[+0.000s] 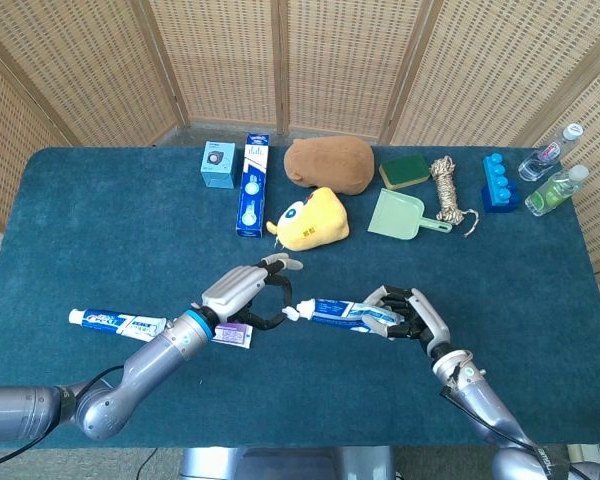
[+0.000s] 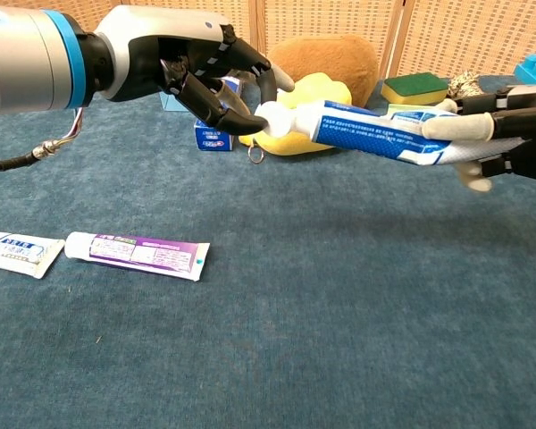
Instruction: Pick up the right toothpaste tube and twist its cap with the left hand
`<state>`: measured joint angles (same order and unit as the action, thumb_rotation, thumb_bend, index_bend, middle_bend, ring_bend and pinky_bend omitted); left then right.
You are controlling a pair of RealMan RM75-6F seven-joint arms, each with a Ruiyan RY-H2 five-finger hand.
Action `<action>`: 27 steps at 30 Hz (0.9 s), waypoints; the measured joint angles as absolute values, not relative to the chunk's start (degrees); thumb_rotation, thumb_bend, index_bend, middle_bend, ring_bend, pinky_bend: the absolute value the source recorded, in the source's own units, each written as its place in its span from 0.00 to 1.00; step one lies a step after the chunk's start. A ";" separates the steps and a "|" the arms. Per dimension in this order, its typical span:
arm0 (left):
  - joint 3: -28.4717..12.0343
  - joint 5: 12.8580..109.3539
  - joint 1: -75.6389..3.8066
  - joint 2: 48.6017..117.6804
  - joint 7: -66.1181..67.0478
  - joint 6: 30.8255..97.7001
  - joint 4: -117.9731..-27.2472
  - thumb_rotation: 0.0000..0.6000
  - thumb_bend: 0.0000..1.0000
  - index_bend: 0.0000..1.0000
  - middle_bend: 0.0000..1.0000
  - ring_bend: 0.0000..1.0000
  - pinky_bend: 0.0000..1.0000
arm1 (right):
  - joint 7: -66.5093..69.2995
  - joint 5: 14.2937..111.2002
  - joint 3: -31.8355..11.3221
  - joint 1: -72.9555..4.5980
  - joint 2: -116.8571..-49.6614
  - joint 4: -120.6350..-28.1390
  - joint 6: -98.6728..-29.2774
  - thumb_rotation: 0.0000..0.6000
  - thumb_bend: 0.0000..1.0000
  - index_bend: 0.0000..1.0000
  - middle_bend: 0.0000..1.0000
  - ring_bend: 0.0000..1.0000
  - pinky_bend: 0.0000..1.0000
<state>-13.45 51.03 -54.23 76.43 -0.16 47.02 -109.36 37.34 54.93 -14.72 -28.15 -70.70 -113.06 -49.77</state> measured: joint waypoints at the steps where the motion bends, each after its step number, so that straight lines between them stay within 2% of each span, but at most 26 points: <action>1: -13.47 51.04 -54.20 76.42 -0.13 47.11 -109.40 1.00 0.37 0.56 0.17 0.07 0.22 | 36.96 54.35 -14.83 -28.16 -70.73 -113.18 -49.91 1.00 0.65 0.91 0.72 0.74 0.75; 9: -13.49 51.27 -53.97 76.52 -0.01 47.52 -109.83 1.00 0.37 0.56 0.16 0.06 0.22 | 33.97 49.52 -16.17 -28.21 -71.46 -113.95 -51.83 1.00 0.65 0.91 0.72 0.74 0.75; 16: -13.28 52.42 -53.56 76.99 0.56 48.65 -110.44 1.00 0.37 0.50 0.11 0.00 0.21 | 31.01 45.67 -17.50 -28.49 -72.61 -114.81 -54.10 1.00 0.65 0.91 0.72 0.74 0.75; 27: -12.88 55.27 -52.01 75.73 2.49 52.18 -112.98 1.00 0.36 0.37 0.07 0.00 0.15 | 28.33 44.77 -18.46 -28.34 -73.16 -115.83 -54.50 1.00 0.65 0.91 0.72 0.74 0.75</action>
<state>-12.88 55.27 -52.01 75.73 2.49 52.18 -112.98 28.33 44.77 -18.46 -28.34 -73.16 -115.83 -54.50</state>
